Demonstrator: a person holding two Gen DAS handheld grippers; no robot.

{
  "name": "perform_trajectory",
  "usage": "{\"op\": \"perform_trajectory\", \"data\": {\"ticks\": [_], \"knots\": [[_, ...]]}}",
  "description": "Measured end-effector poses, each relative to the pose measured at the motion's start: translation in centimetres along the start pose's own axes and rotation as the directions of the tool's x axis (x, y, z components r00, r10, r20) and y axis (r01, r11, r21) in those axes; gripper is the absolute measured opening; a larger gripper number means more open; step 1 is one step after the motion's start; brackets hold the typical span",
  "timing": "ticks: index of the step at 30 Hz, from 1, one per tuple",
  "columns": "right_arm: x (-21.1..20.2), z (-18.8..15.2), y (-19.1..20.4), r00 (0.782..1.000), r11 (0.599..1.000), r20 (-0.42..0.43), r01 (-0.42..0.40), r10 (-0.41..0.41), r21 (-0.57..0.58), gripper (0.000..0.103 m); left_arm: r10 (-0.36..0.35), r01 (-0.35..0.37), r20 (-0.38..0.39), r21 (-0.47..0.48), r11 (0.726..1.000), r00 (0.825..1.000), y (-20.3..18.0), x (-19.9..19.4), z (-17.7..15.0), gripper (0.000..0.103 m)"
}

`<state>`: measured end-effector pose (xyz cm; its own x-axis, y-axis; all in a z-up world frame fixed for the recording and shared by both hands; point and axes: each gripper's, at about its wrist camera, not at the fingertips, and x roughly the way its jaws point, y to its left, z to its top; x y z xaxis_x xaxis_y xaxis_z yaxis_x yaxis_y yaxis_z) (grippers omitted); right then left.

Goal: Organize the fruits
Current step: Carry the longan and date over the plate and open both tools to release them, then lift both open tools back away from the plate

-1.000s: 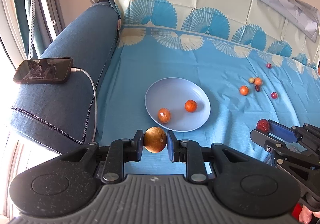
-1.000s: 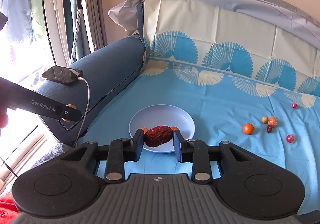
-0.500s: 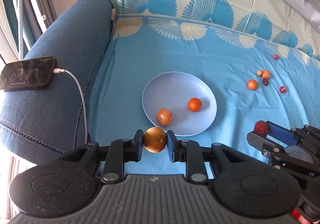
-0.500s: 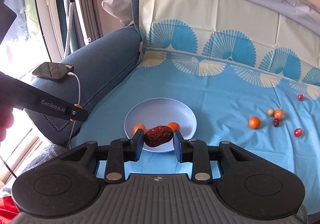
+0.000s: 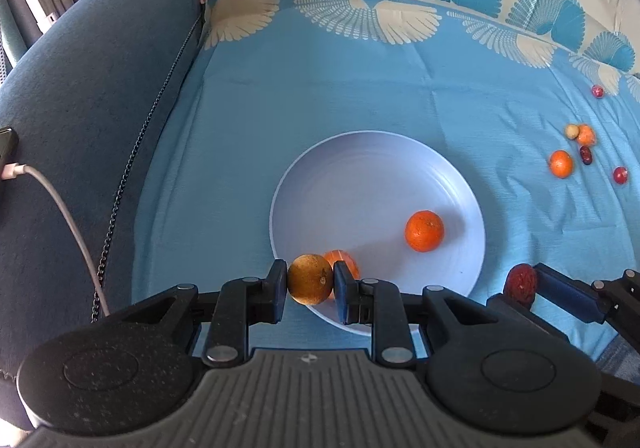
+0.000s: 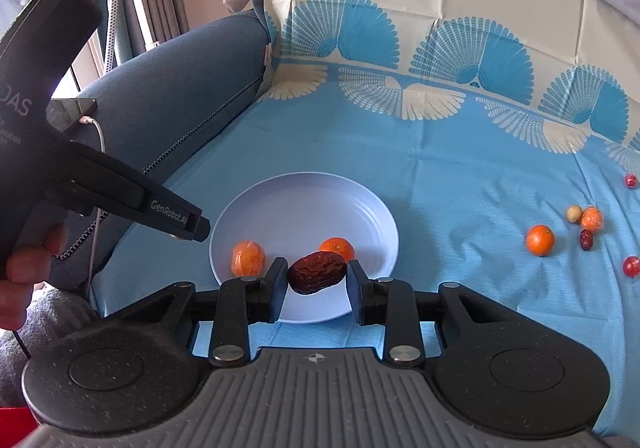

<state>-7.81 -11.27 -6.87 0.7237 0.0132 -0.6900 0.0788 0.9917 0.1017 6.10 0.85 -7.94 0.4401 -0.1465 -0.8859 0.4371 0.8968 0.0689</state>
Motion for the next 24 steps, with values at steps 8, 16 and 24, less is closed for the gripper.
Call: {"op": "perform_trajectory", "data": {"ticks": [8,16,24], "knots": [[5.1,0.1,-0.2,0.998,1.000,-0.064,-0.009,0.008,-0.016,0.033,0.015,-0.014,-0.020,0.042,0.999,1.000,-0.9,3.9,1.7,0.027],[8.0,0.9,0.1,0.995,1.000,-0.096,-0.014,0.012,-0.021,0.044,0.009,-0.009,0.006,0.061,0.998,1.000,-1.4,4.6,2.8,0.102],[2.3,1.0,0.1,0.996,0.999,-0.085,0.033,-0.034,-0.005,0.100,0.053,-0.060,0.098,0.071,0.996,0.994,-0.7,-2.0,-0.1,0.103]]}}
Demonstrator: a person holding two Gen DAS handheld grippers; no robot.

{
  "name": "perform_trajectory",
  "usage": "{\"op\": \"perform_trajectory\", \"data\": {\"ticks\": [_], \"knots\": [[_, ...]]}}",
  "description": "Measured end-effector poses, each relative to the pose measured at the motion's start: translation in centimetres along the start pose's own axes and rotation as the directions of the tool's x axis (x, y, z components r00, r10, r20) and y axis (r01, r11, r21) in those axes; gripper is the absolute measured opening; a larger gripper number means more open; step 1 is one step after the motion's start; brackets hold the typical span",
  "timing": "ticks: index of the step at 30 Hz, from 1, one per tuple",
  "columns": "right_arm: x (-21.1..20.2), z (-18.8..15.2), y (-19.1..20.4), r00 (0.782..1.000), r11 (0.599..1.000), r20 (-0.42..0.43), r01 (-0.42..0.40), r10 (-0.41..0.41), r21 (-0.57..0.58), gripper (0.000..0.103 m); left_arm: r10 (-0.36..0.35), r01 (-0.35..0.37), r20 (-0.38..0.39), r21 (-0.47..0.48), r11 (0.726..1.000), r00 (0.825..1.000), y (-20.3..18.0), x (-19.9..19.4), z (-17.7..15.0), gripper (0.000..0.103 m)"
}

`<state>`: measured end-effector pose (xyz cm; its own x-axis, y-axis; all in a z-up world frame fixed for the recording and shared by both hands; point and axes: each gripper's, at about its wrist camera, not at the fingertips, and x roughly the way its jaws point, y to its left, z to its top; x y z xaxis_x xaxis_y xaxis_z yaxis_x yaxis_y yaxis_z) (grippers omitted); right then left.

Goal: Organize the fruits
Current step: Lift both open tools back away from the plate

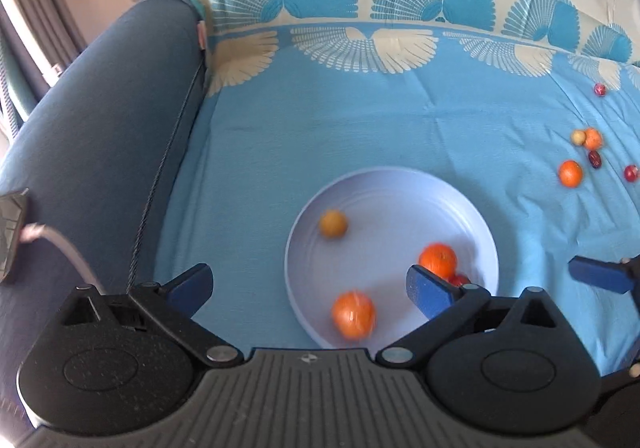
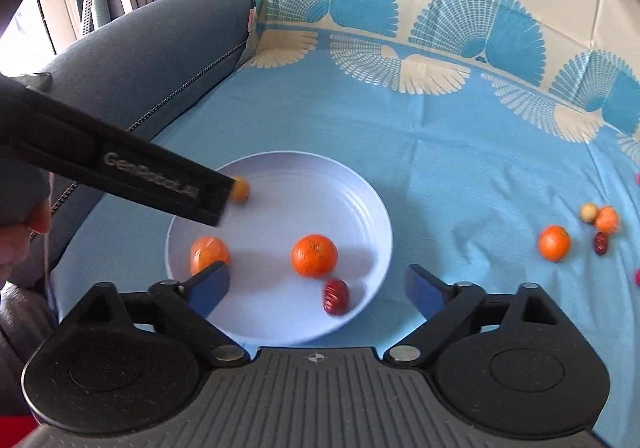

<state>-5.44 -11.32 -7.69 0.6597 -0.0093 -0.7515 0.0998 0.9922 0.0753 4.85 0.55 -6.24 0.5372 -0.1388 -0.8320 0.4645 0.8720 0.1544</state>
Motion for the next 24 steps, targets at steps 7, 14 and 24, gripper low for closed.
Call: {"op": "perform_trajectory", "data": {"ticks": [7,14,24], "knots": [[-7.1,-3.9,1.3,0.999,1.000,-0.030,-0.020,0.021,0.020,0.102,-0.014,0.003,-0.117,-0.088,0.996,0.993,1.6,-5.7,-6.5,0.103],[-12.4,-4.6,2.5,0.994,0.999,0.106,0.012,-0.009,-0.033,0.102,0.016,-0.031,-0.098,-0.149,0.988,0.995,2.4,-10.0,-9.4,0.103],[-17.8,-6.4,3.2,0.971,0.998,0.238,0.007,0.008,-0.062,0.102,0.067,-0.064,0.018,-0.140,0.988,0.998,1.2,-16.1,-10.7,0.103]]}}
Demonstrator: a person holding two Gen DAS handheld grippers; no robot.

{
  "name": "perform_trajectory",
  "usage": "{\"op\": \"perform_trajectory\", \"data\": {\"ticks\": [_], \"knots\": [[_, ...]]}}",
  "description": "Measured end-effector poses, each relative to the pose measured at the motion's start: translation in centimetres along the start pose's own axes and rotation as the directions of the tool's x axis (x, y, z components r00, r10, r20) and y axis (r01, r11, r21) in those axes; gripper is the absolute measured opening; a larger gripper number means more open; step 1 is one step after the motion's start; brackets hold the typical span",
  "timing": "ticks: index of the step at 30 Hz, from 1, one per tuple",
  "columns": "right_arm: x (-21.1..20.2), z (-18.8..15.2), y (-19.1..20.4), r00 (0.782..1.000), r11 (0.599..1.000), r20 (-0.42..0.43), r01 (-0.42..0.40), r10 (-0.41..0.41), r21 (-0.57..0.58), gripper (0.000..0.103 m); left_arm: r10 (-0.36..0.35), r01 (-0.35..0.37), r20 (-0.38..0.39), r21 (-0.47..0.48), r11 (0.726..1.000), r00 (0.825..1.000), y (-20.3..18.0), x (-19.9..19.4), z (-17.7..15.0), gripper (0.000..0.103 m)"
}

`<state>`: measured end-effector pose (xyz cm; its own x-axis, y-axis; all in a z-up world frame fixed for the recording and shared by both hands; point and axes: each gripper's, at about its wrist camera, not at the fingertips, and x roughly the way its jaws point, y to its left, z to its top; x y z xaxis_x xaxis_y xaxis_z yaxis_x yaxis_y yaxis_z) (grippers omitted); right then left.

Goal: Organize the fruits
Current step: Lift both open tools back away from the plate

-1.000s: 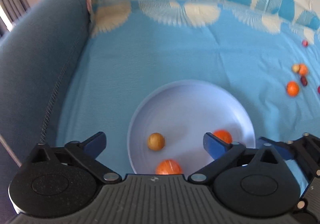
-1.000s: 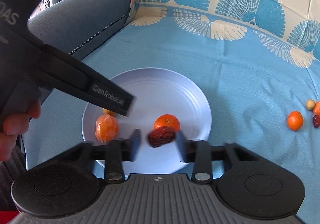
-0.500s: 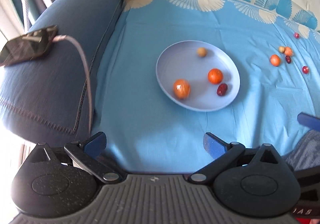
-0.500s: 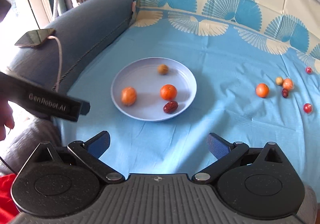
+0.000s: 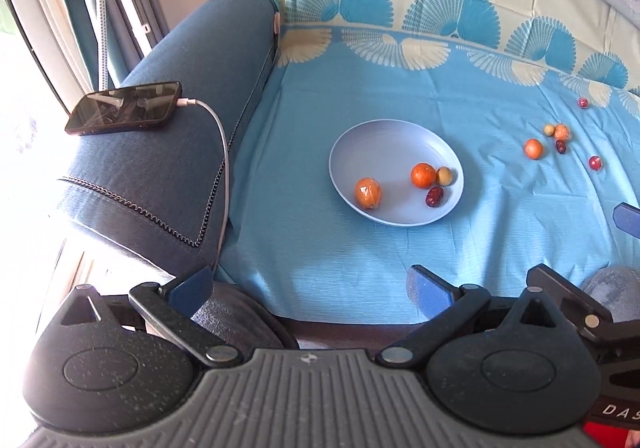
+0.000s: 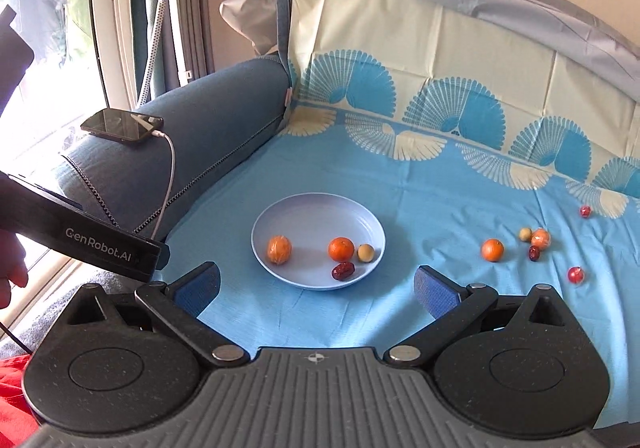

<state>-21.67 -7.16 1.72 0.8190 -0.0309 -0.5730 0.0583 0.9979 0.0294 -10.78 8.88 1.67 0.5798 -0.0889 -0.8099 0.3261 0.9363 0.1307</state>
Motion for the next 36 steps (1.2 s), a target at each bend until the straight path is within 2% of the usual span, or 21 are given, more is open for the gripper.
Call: {"op": "perform_trajectory", "data": {"ticks": [6,11,19,29,36], "knots": [[-2.1,-0.5,-0.5,0.999,1.000,0.043,-0.023,0.022,0.016,0.102,0.036,-0.036,0.054,-0.001,0.999,0.998,-0.6,-3.1,-1.6,0.103],[-3.1,-1.1,-0.3,0.998,1.000,0.056,-0.017,0.016,0.011,0.102,0.038,-0.037,0.075,-0.010,0.999,0.996,-0.7,-4.1,-2.0,0.103],[-3.8,-1.4,-0.9,0.996,0.998,0.079,0.043,-0.047,0.047,0.102,0.000,-0.005,0.077,0.058,0.998,0.997,-2.1,-3.2,-1.1,0.103],[-1.8,-1.1,-1.4,0.999,0.999,0.020,0.039,-0.040,0.035,0.102,-0.007,0.007,0.031,0.016,1.000,1.000,-1.3,-1.1,-0.1,0.103],[-0.5,-1.0,-1.5,0.999,0.998,-0.007,0.035,-0.034,0.047,0.102,-0.007,0.007,0.004,0.020,1.000,1.000,-1.3,0.3,0.6,0.103]]}}
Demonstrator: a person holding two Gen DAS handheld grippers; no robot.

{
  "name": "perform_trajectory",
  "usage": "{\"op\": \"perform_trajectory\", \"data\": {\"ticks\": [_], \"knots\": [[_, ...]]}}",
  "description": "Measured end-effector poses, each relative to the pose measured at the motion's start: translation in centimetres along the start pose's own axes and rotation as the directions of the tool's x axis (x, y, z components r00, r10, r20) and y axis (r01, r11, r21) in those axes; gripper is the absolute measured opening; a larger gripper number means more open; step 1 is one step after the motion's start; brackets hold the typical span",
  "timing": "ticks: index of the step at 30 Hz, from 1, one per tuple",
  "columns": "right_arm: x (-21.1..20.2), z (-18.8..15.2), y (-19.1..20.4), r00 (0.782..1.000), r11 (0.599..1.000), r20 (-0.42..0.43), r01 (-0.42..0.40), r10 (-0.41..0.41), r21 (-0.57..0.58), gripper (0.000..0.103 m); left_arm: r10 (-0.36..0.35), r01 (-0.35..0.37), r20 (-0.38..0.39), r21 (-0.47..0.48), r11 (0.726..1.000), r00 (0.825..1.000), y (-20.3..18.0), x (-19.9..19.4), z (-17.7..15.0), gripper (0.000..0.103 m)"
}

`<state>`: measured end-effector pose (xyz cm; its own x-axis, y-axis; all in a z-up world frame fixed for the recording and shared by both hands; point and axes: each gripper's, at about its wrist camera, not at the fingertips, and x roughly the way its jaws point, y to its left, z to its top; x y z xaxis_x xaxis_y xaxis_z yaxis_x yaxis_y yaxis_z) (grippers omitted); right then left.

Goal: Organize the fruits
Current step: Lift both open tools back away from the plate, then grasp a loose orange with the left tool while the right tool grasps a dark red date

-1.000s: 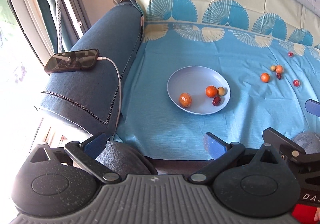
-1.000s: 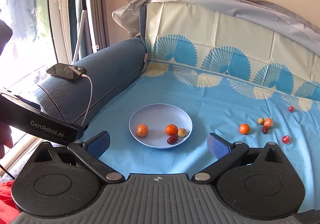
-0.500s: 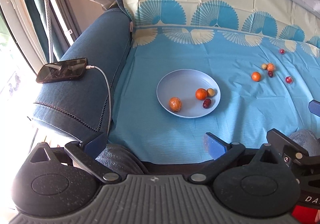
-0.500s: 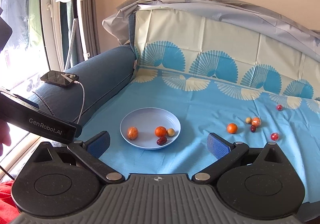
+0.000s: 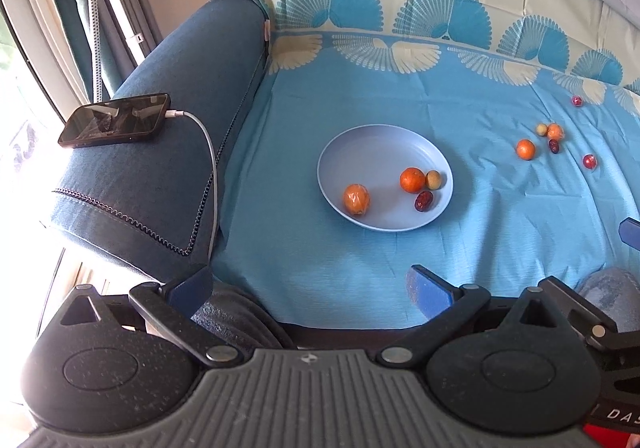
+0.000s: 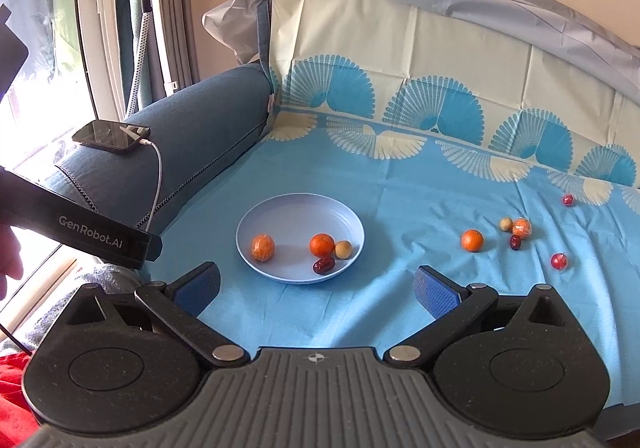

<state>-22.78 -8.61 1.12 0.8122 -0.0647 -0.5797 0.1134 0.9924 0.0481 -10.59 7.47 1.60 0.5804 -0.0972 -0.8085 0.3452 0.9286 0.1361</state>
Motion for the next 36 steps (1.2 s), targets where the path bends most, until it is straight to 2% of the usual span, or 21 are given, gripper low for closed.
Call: {"op": "perform_trajectory", "data": {"ticks": [13,27,31,36], "knots": [[2.2,0.1,-1.1,0.998,0.999,-0.060,0.011,-0.009,0.036,0.102,-0.011,0.011,-0.049,0.012,1.000,0.999,-0.9,2.3,0.9,0.103],[5.3,0.9,-4.2,0.995,0.992,-0.102,0.022,-0.010,0.121,0.102,-0.015,0.018,-0.079,0.044,0.999,0.997,-3.0,5.2,3.9,0.103],[6.7,1.3,-5.6,0.994,0.990,-0.106,0.050,-0.036,0.131,0.102,-0.027,0.031,-0.083,0.050,0.998,0.996,-3.8,6.3,5.3,0.103],[8.4,2.0,-9.0,0.990,0.979,-0.092,0.122,-0.108,0.163,0.102,-0.052,0.059,-0.076,0.095,0.994,0.996,-6.5,8.1,7.3,0.103]]}}
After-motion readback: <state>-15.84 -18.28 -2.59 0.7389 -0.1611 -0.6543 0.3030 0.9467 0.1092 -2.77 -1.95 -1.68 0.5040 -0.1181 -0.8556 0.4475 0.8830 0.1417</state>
